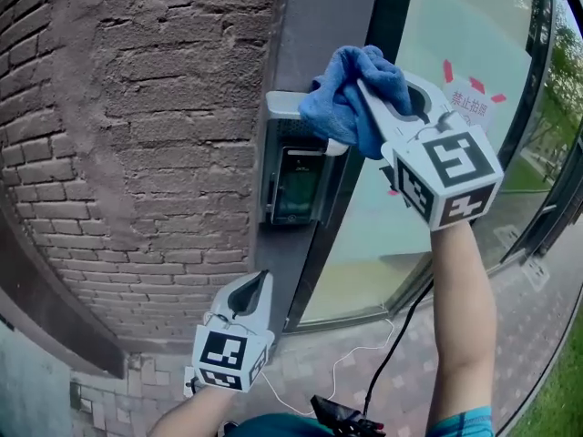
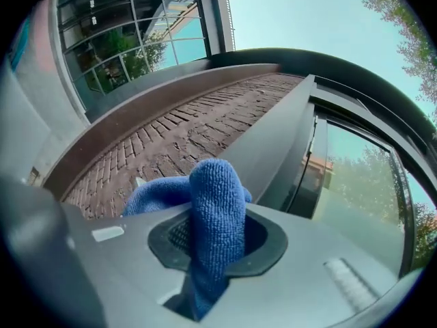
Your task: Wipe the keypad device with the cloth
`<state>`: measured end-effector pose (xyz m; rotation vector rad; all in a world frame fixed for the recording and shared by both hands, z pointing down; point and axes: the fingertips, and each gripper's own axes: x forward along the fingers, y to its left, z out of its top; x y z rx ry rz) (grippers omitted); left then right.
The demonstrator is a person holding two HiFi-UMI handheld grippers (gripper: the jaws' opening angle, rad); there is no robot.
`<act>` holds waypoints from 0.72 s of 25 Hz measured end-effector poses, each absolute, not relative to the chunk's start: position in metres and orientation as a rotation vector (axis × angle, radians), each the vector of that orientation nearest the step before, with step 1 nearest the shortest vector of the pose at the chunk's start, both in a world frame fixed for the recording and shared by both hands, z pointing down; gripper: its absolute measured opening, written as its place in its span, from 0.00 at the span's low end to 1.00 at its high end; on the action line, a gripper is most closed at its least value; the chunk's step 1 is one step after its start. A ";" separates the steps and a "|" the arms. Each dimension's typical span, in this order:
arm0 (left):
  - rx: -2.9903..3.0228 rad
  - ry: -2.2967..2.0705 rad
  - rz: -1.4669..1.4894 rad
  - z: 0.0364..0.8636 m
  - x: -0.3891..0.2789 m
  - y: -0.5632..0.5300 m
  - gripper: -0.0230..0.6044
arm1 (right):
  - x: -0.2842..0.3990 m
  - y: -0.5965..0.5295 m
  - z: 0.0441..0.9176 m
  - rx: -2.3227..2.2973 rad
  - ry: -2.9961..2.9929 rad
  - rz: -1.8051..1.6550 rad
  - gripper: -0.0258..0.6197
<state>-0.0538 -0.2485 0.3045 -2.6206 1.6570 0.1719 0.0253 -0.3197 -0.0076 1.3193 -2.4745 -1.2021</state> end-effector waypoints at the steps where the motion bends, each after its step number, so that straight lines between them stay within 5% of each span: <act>1: -2.630 1.642 0.171 0.304 -0.049 -0.249 0.02 | 0.034 -0.323 -0.007 1.344 -2.465 -1.176 0.14; 8: -2.651 1.610 0.182 0.301 -0.038 -0.250 0.02 | 0.052 -0.318 -0.015 1.397 -2.476 -1.129 0.14; 18: -2.572 1.736 0.208 0.303 -0.086 -0.237 0.02 | -0.066 -0.256 -0.037 1.142 -2.490 -1.418 0.14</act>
